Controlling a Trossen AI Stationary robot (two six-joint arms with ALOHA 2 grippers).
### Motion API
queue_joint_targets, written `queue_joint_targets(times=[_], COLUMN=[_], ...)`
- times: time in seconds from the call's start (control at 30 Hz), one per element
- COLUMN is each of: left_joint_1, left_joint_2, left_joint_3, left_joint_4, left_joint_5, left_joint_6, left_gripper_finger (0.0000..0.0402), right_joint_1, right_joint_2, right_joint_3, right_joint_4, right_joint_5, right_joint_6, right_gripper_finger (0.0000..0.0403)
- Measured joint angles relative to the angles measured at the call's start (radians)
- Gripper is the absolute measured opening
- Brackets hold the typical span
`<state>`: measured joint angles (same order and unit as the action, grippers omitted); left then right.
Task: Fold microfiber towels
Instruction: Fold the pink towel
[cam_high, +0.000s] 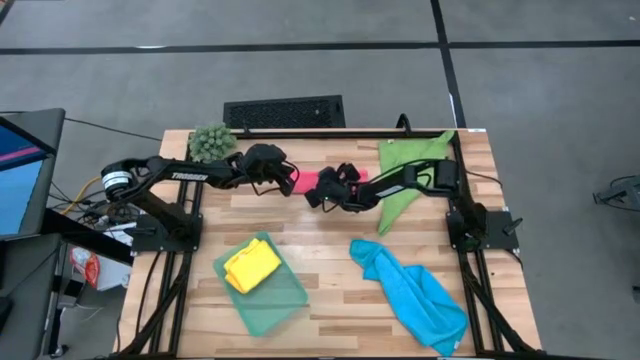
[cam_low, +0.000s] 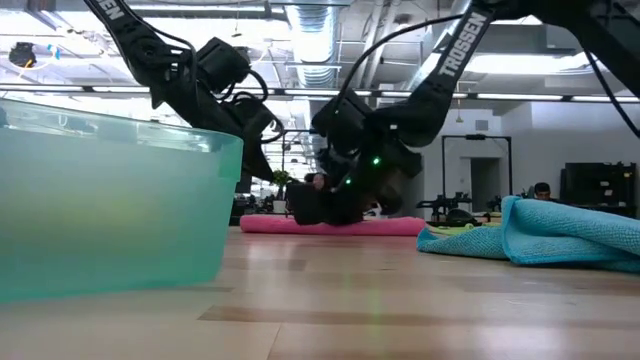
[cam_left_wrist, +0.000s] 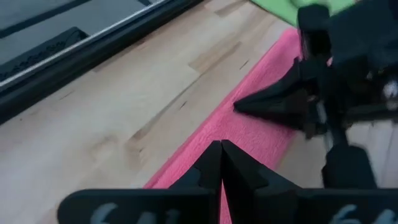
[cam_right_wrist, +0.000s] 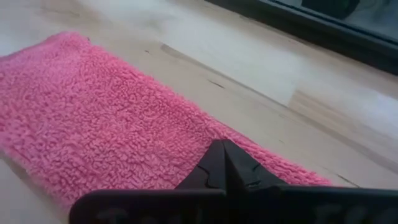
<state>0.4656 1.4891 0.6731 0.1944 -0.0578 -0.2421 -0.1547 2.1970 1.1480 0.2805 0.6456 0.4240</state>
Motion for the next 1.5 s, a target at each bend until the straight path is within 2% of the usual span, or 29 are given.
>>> queue_joint_targets(times=[0.27,0.33,0.53,0.6,0.73,1.1,1.27,1.4,1.5], left_joint_1=[0.001,0.001,0.001,0.001,0.001,0.001,0.001,0.001,0.001], left_joint_2=[-0.005,-0.005,-0.028,-0.041,-0.055,-0.057,-0.057,-0.057,-0.057], left_joint_3=[0.000,0.000,0.000,0.000,0.000,0.000,0.000,0.000,0.000], left_joint_4=[0.003,0.003,0.008,0.009,0.010,0.003,0.004,0.006,0.006], left_joint_5=[0.046,0.062,0.071,0.066,0.061,0.061,0.062,0.061,0.059], left_joint_6=[-0.032,-0.039,-0.052,-0.048,-0.041,-0.032,-0.032,-0.032,-0.030], left_gripper_finger=[0.0000,0.0000,0.0000,0.0000,0.0000,0.0000,0.0000,0.0000,0.0000], right_joint_1=[0.004,0.000,-0.008,-0.009,0.034,0.105,0.102,0.092,0.068], right_joint_2=[0.032,0.000,-0.154,-0.188,-0.169,0.018,-0.033,-0.130,-0.155], right_joint_3=[0.012,0.008,0.006,-0.008,-0.016,-0.007,-0.014,-0.010,-0.011], right_joint_4=[0.004,-0.017,-0.015,-0.017,-0.037,-0.047,-0.101,-0.078,-0.065], right_joint_5=[-0.012,-0.022,0.064,0.080,0.086,0.137,0.118,0.201,0.214], right_joint_6=[-0.012,-0.064,-0.194,-0.192,-0.135,0.115,0.056,-0.029,-0.040], right_gripper_finger=[0.0006,0.0006,0.0007,0.0007,0.0004,0.0005,0.0008,0.0008,0.0007])
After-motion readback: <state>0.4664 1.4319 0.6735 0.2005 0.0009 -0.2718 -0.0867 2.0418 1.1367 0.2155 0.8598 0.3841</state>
